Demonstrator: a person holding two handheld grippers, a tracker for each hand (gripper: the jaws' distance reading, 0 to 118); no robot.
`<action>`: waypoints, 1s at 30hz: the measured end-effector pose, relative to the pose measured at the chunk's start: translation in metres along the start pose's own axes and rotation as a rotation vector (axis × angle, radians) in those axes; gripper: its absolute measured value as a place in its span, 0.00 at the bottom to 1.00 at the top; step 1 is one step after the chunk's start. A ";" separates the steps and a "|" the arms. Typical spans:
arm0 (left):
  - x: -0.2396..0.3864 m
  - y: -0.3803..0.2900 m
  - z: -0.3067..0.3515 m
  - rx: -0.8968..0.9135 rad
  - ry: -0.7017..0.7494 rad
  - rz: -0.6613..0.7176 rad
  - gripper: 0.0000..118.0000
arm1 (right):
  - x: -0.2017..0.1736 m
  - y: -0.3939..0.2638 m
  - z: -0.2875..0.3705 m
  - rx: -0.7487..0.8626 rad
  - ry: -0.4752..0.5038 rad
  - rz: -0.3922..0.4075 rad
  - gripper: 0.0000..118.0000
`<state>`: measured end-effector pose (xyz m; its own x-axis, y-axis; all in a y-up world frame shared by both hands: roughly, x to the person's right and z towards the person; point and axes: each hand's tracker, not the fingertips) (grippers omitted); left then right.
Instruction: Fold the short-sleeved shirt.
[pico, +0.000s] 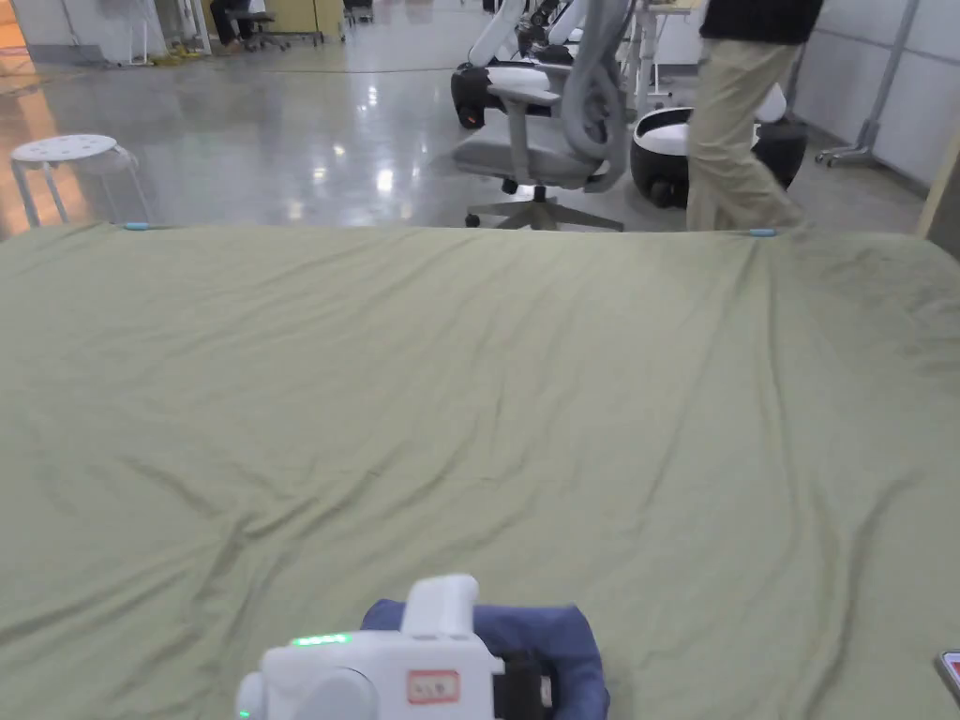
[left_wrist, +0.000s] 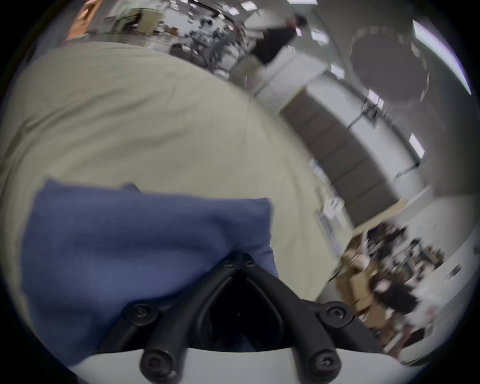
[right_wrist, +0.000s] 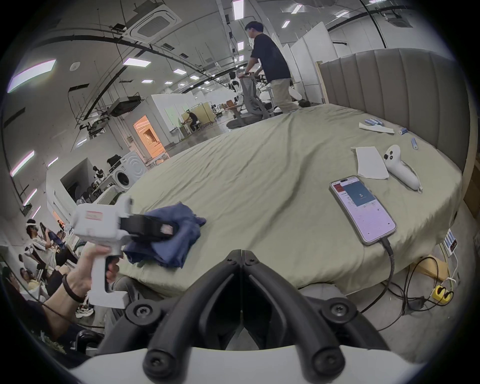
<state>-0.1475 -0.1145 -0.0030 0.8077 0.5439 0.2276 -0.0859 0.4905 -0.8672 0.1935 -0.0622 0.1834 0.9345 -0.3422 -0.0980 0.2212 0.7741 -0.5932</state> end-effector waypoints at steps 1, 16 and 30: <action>0.002 -0.005 -0.006 -0.001 0.001 -0.034 0.00 | -0.001 -0.001 -0.001 -0.009 0.004 0.008 0.00; -0.036 0.018 0.162 0.381 -0.062 0.088 0.79 | -0.097 0.050 -0.141 -0.240 0.319 0.100 0.00; -0.140 -0.009 0.095 0.204 -0.273 0.552 0.79 | -0.100 0.046 -0.237 -0.448 0.212 0.078 0.00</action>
<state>-0.3147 -0.1303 0.0145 0.4383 0.8933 -0.1000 -0.5767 0.1942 -0.7935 0.0438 -0.1183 -0.0240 0.8560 -0.4293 -0.2882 -0.0319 0.5125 -0.8581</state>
